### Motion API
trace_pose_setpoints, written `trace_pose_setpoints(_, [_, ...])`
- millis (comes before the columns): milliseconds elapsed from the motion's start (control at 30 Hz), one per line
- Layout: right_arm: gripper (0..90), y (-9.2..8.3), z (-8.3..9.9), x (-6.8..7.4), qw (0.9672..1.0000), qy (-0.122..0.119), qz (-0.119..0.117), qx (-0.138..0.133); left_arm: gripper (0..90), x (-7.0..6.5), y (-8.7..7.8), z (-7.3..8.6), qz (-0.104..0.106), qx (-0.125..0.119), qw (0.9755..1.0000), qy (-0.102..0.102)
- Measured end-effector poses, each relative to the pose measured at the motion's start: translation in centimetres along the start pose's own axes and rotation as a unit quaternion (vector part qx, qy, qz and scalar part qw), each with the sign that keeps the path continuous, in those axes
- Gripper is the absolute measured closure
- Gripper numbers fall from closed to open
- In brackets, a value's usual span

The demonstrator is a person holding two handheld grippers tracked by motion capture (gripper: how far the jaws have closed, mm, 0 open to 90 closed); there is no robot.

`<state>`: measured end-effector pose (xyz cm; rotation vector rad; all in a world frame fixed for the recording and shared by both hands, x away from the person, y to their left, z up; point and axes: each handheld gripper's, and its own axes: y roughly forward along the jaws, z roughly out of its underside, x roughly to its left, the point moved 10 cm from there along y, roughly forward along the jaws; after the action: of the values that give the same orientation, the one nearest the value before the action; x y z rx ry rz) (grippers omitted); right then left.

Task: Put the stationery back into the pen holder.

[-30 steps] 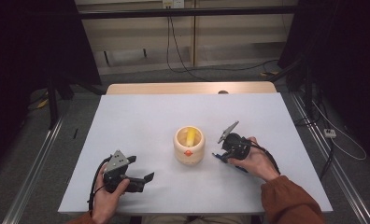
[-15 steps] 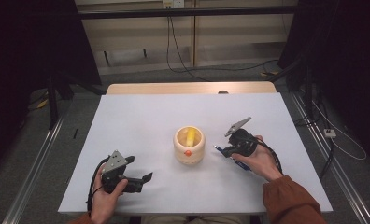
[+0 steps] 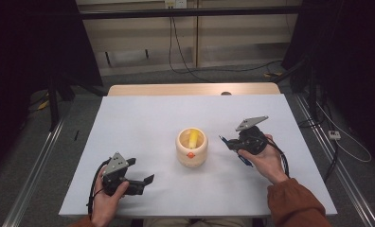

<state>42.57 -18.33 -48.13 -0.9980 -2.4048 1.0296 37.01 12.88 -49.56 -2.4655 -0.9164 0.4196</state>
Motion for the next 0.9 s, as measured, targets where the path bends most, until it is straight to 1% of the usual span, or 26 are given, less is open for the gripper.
trace_pose_setpoints(33, [81.5, -0.1, -0.2, 0.0, 1.0, 0.001, 0.002, -0.007, 6.2, 0.0, 0.0, 0.0, 0.0, -0.002, 1.0, -0.001])
trace_pose_setpoints(100, [81.5, -0.3, -0.6, 0.0, 0.9997, 0.004, -0.003, -0.024, 6.2, 0.0, 0.0, 0.0, 0.001, -0.002, 1.0, 0.0])
trace_pose_setpoints(200, [81.5, -0.5, -1.0, 0.0, 0.9991, 0.004, 0.0, -0.041, 6.2, 0.1, 0.0, -0.1, 0.0, -0.002, 1.0, 0.0])
trace_pose_setpoints(400, [81.5, -1.0, -1.8, 0.1, 0.997, 0.003, -0.006, -0.077, 6.2, 0.1, 0.0, 0.0, -0.001, -0.002, 1.0, -0.001])
trace_pose_setpoints(533, [81.5, -1.3, -2.3, 0.2, 0.9947, 0.006, -0.008, -0.102, 6.2, 0.2, 0.0, -0.1, -0.001, -0.005, 1.0, -0.005])
trace_pose_setpoints(633, [81.5, -1.5, -2.6, 0.3, 0.9929, 0.005, -0.008, -0.119, 6.2, 0.2, 0.0, 0.0, -0.003, -0.001, 1.0, -0.002])
trace_pose_setpoints(733, [81.5, -1.8, -3.0, 0.3, 0.991, 0.003, -0.012, -0.134, 6.2, 0.3, -0.1, 0.1, -0.004, 0.0, 1.0, -0.008])
trace_pose_setpoints(833, [81.5, -1.8, -3.3, 0.3, 0.9901, 0.001, -0.013, -0.14, 6.2, 0.4, -0.2, 0.1, -0.006, -0.003, 0.9999, -0.01])
trace_pose_setpoints(900, [81.5, -2.0, -3.6, 0.5, 0.9883, 0.001, -0.02, -0.152, 6.2, 0.3, -0.2, 0.0, -0.003, -0.005, 0.9999, -0.009])
